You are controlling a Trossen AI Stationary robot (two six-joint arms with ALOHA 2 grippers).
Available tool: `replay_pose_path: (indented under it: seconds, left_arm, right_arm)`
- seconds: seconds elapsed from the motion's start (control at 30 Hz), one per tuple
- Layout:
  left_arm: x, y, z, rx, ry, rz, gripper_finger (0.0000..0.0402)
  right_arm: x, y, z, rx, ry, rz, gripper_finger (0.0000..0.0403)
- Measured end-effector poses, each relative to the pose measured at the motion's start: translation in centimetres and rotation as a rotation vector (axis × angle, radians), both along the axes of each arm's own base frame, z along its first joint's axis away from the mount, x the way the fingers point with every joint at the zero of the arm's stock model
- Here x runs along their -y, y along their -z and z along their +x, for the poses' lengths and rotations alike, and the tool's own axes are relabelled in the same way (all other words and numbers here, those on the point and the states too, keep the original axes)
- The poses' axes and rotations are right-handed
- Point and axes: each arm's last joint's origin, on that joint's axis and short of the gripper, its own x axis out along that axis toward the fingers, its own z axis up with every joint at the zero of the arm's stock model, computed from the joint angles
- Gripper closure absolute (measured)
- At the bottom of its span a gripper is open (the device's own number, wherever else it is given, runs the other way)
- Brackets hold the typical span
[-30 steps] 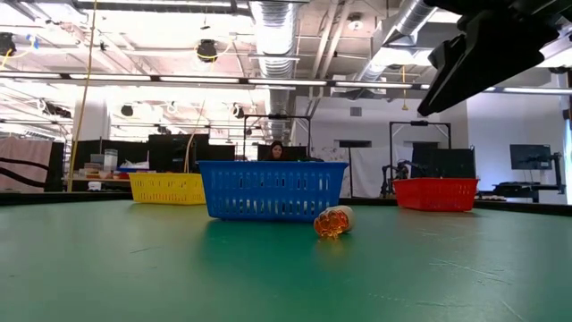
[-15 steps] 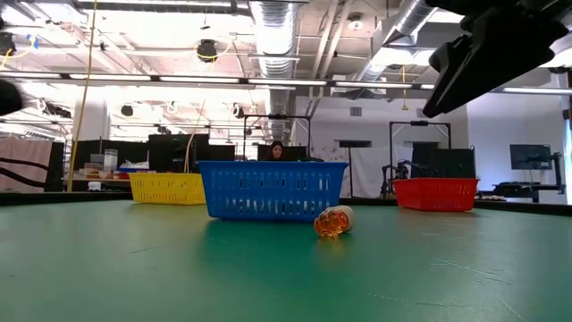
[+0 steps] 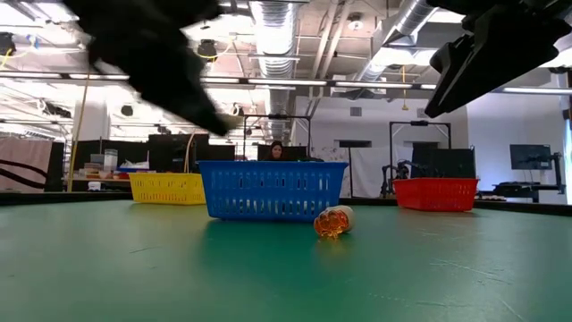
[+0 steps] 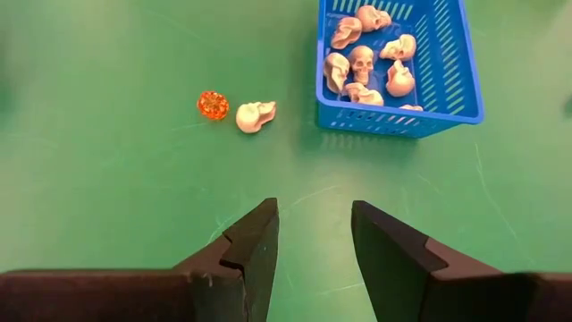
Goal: Sort Halloween decoration
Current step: Put the white skull toy into the blue bin, then put the orange pumpkin toy into the yellow bin
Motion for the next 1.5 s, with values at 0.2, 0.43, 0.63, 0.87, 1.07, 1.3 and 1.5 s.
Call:
replay_pose_path:
  seconds: [0.2,0.43,0.63,0.87,1.07,1.3,1.5]
  left_arm:
    - [-5.1,-1.1,3.5,0.099,-0.014,-0.066,0.0315]
    - [-8.1,-0.7,4.1,0.035,-0.028,-0.143,0.0269]
    - [-8.6,-1.2,4.2,0.024,-0.023,-0.129,0.0216]
    - [-5.5,-4.9,2.1,-0.180,0.070,-0.507,0.0202]
    - [1.5,-3.7,-1.4,-0.371,0.090,-0.644,0.0211]
    - [7.9,-1.6,-6.1,-0.456,0.054,-0.592,0.0214]
    - [9.8,-0.1,-9.0,-0.532,-0.017,-0.534,0.0214]
  right_arm:
    - [-0.5,0.0,-0.3,0.000,-0.012,0.011,0.0230]
    - [-1.4,0.0,-0.9,-0.003,-0.050,0.011,0.0230]
    - [-1.6,0.1,-1.0,-0.005,-0.057,0.009,0.0230]
    - [-1.5,0.1,-1.1,-0.017,-0.057,0.001,0.0230]
    - [-1.5,0.1,-1.0,-0.013,-0.072,-0.026,0.0230]
    - [-1.5,0.1,-1.0,-0.012,-0.105,-0.058,0.0230]
    - [-1.5,0.0,-0.9,-0.003,-0.100,-0.047,0.0230]
